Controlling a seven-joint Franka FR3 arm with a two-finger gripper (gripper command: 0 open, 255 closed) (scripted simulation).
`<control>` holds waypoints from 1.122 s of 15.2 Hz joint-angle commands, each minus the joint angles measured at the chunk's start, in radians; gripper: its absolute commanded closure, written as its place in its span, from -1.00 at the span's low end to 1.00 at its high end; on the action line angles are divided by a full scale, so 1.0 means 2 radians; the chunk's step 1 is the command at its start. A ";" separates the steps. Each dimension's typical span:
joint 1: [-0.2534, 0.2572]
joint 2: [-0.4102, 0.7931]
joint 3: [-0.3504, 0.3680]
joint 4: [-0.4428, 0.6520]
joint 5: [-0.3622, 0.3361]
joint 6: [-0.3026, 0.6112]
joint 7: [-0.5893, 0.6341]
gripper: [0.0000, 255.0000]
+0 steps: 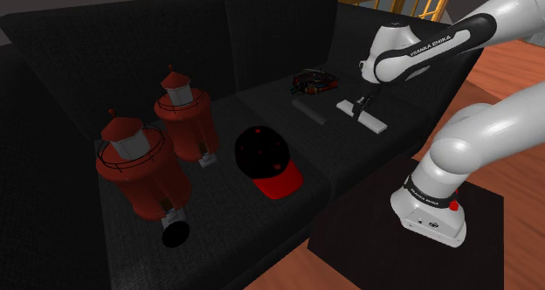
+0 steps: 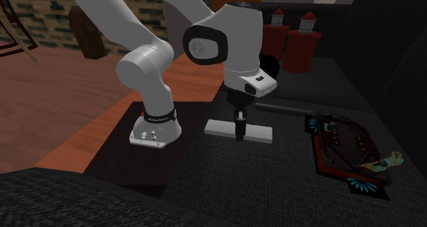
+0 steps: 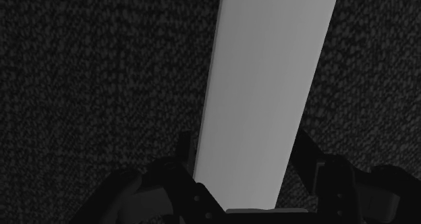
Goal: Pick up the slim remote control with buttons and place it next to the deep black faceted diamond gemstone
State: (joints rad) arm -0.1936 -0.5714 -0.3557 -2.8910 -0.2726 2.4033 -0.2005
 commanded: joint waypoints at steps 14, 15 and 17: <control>0.003 -0.073 0.023 0.059 0.017 -0.132 -0.002 1.00; 0.003 -0.076 0.025 0.064 0.019 -0.140 -0.002 1.00; 0.004 -0.082 0.027 0.074 0.021 -0.156 -0.002 1.00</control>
State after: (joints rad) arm -0.1877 -0.7297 -0.3055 -2.7549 -0.2342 2.1101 -0.2062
